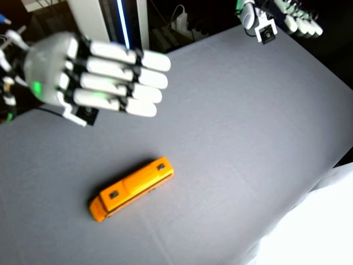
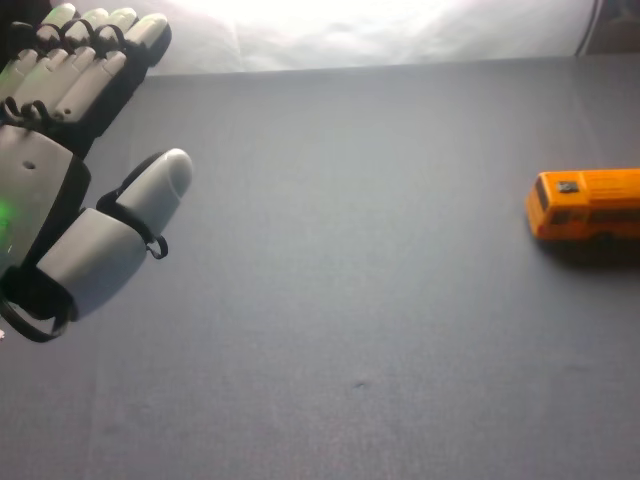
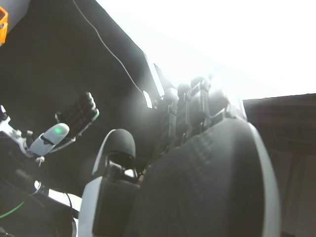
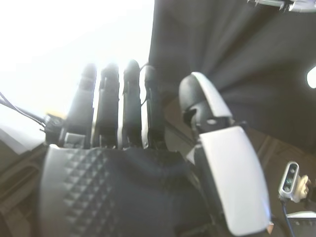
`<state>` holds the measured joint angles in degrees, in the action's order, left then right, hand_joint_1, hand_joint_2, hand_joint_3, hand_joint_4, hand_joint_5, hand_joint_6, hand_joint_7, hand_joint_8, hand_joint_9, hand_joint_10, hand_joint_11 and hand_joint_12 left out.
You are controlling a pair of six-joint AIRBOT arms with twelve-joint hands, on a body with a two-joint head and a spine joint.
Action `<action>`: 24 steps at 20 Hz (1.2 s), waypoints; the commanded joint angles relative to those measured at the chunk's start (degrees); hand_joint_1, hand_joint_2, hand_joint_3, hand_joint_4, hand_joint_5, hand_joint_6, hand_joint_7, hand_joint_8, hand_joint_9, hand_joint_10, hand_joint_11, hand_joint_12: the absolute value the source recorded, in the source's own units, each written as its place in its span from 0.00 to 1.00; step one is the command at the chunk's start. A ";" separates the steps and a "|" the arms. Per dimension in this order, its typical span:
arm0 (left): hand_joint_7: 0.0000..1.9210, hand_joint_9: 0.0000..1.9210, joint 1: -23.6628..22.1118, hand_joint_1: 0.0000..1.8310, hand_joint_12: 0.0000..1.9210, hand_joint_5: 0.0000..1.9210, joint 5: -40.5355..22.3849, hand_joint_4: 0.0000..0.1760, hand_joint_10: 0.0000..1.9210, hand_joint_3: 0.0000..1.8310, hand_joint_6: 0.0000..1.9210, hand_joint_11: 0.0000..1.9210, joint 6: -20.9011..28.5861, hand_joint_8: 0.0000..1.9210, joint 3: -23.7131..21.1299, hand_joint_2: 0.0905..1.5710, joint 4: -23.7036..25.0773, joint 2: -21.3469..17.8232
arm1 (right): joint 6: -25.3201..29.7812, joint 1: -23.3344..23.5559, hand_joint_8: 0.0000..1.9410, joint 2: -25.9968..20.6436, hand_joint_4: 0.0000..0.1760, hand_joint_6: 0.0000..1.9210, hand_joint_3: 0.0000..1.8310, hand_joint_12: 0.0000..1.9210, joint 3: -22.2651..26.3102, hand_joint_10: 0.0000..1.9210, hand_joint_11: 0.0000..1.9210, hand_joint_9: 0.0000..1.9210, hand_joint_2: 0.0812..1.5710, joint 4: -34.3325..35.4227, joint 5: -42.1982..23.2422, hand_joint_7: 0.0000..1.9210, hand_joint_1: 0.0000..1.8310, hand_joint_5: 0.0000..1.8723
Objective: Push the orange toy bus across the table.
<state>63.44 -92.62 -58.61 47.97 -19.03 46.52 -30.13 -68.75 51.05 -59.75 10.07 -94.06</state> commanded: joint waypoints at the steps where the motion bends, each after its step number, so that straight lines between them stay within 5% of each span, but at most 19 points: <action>1: 0.06 0.04 -0.54 0.16 0.00 0.09 -6.80 0.00 0.00 0.00 0.00 0.01 0.10 0.00 -0.35 0.98 2.62 -0.37 | -0.07 0.24 0.00 -0.25 0.00 0.00 0.00 0.01 0.38 0.00 0.10 0.15 0.90 0.32 -6.93 0.17 0.34 0.20; 6: 0.13 0.08 -1.26 0.10 0.01 0.15 -6.80 0.00 0.01 0.01 0.01 0.02 -0.03 0.01 -0.38 0.96 3.37 -0.37 | -2.86 1.78 0.00 -0.78 0.00 0.00 0.00 0.01 1.86 0.00 0.14 0.15 0.86 -2.34 -6.99 0.14 0.60 0.10; 8: 0.12 0.08 -0.89 0.01 0.02 0.14 -6.82 0.00 0.00 0.00 0.00 0.03 1.15 0.00 -0.40 0.95 3.24 -0.43 | -3.38 3.19 0.00 -0.96 0.00 0.00 0.00 0.00 1.99 0.00 0.02 0.05 0.88 -3.74 -6.99 0.05 0.54 0.06; 9: 0.11 0.09 -1.24 0.00 0.02 0.10 -6.82 0.00 0.00 0.01 0.00 0.04 1.65 0.00 -0.42 0.96 3.46 -0.90 | -3.47 3.86 0.01 -1.32 0.17 0.01 0.00 0.04 2.05 0.02 0.11 0.10 0.82 -4.48 -7.01 0.07 0.62 0.08; 10: 0.12 0.10 -1.89 0.03 0.04 0.09 -6.82 0.00 0.01 0.00 0.00 0.05 1.08 0.00 -0.40 0.96 3.83 -1.42 | -3.86 4.52 0.00 -1.67 0.17 0.00 0.00 0.03 2.04 0.00 0.11 0.08 0.80 -5.03 -7.01 0.04 0.62 0.04; 11: 0.10 0.08 -2.56 0.03 0.04 0.04 -6.83 0.00 0.00 0.00 0.00 0.05 0.58 0.00 -0.29 0.95 4.34 -1.76 | -4.44 5.17 0.00 -1.76 0.00 0.00 0.01 0.01 2.00 0.00 0.07 0.07 0.83 -5.36 -7.01 0.04 0.56 0.04; 12: 0.11 0.09 -3.96 0.11 0.04 0.07 -6.83 0.00 0.00 0.00 0.01 0.05 -0.56 0.00 -0.13 0.93 5.46 -2.36 | -5.58 6.18 0.01 -1.78 0.30 0.01 0.00 0.01 1.97 0.00 0.06 0.07 0.81 -5.49 -7.02 0.06 0.55 0.06; 13: 0.07 0.06 -5.21 0.12 0.10 0.10 -6.83 0.00 0.00 0.00 0.01 0.01 -1.45 0.00 -0.10 0.93 6.12 -2.93 | -6.44 7.21 0.00 -1.74 0.45 0.01 0.00 0.01 1.96 0.00 0.06 0.07 0.79 -5.48 -7.03 0.05 0.56 0.13; 14: 0.20 0.18 -6.16 0.16 0.34 0.21 -6.84 0.00 0.01 0.00 0.01 0.00 -1.53 0.01 0.07 0.95 6.64 -3.49 | -6.80 8.22 0.00 -1.61 0.24 0.00 0.00 0.18 1.84 0.00 0.08 0.14 0.77 -5.48 -7.03 0.12 0.53 0.18; 15: 0.20 0.18 -7.07 0.16 0.34 0.21 -6.84 0.00 0.01 0.00 0.01 0.00 -1.50 0.01 0.08 0.95 7.06 -4.29 | -6.81 9.16 0.00 -1.73 0.24 0.00 0.00 0.18 1.86 0.00 0.08 0.14 0.77 -5.50 -7.05 0.12 0.53 0.18; 16: 0.16 0.13 -8.10 0.35 0.25 0.20 -6.85 0.25 0.00 0.00 0.00 0.00 -1.30 0.00 -0.23 0.74 8.09 -5.37 | -6.61 10.86 0.00 -2.86 0.26 0.00 0.00 0.33 2.71 0.00 0.02 0.14 0.77 -6.33 -7.08 0.11 0.44 0.15; 17: 0.25 0.21 -8.75 0.38 0.26 0.27 -6.85 0.45 0.02 0.00 0.02 0.00 -1.10 0.01 -0.60 0.70 8.18 -5.85 | -5.74 11.89 0.00 -3.67 0.08 0.01 0.00 0.42 3.10 0.00 0.00 0.16 0.79 -6.53 -7.09 0.15 0.40 0.18; 18: 0.33 0.29 -9.35 0.34 0.39 0.32 -6.85 0.12 0.04 0.00 0.04 0.00 -0.47 0.04 -0.93 0.76 8.30 -6.09 | -3.44 12.89 0.02 -4.44 0.00 0.05 0.00 0.54 3.18 0.03 0.07 0.27 0.77 -6.52 -7.10 0.28 0.50 0.33; 19: 0.41 0.38 -9.68 0.39 0.59 0.26 -6.86 0.34 0.13 0.01 0.73 0.09 2.13 0.10 -1.02 0.87 8.07 -6.12 | -1.71 13.33 0.03 -4.95 0.00 0.63 0.00 0.59 3.30 0.04 0.16 0.39 0.81 -6.21 -7.10 0.41 0.52 0.34; 20: 0.38 0.36 -10.11 0.24 0.61 0.17 -6.86 0.00 0.13 0.02 0.46 0.10 4.48 0.09 -1.01 0.97 7.18 -6.12 | -1.42 13.70 0.02 -5.35 0.00 0.74 0.00 0.62 4.05 0.04 0.20 0.44 0.81 -5.34 -7.11 0.46 0.53 0.35; 21: 0.41 0.41 -10.13 0.17 0.55 0.20 -6.86 0.00 0.12 0.01 0.19 0.20 5.60 0.07 -1.11 0.99 6.51 -5.96 | -1.42 14.10 0.02 -5.43 0.00 0.74 0.00 0.57 4.54 0.06 0.33 0.53 0.81 -4.72 -7.11 0.52 0.56 0.36; 22: 0.45 0.50 -10.10 0.18 0.60 0.26 -6.86 0.00 0.10 0.00 0.07 0.33 6.67 0.04 -1.33 0.97 6.18 -5.64 | -1.42 14.69 0.48 -5.28 0.00 0.65 0.01 0.60 4.99 0.09 0.40 0.60 0.75 -4.04 -7.11 0.51 0.65 0.38; 23: 0.46 0.49 -10.10 0.21 0.59 0.30 -6.86 0.00 0.07 0.00 0.03 0.26 7.82 0.03 -1.41 0.94 5.84 -4.96 | -1.11 15.28 0.35 -4.48 0.00 0.60 0.00 0.64 5.18 0.14 0.44 0.67 0.74 -3.10 -7.11 0.58 0.62 0.45; 24: 0.45 0.35 -10.23 0.46 0.81 0.25 -6.86 0.00 0.53 0.01 0.86 0.19 8.66 0.18 -1.41 0.90 5.27 -4.03 | -0.43 15.57 0.38 -3.46 0.00 0.44 0.01 0.74 5.11 0.46 0.33 0.52 0.84 -2.71 -7.11 0.55 0.41 0.46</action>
<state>53.76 -93.84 -50.15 46.96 -15.53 42.63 -31.07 -53.78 47.77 -54.81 7.49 -95.81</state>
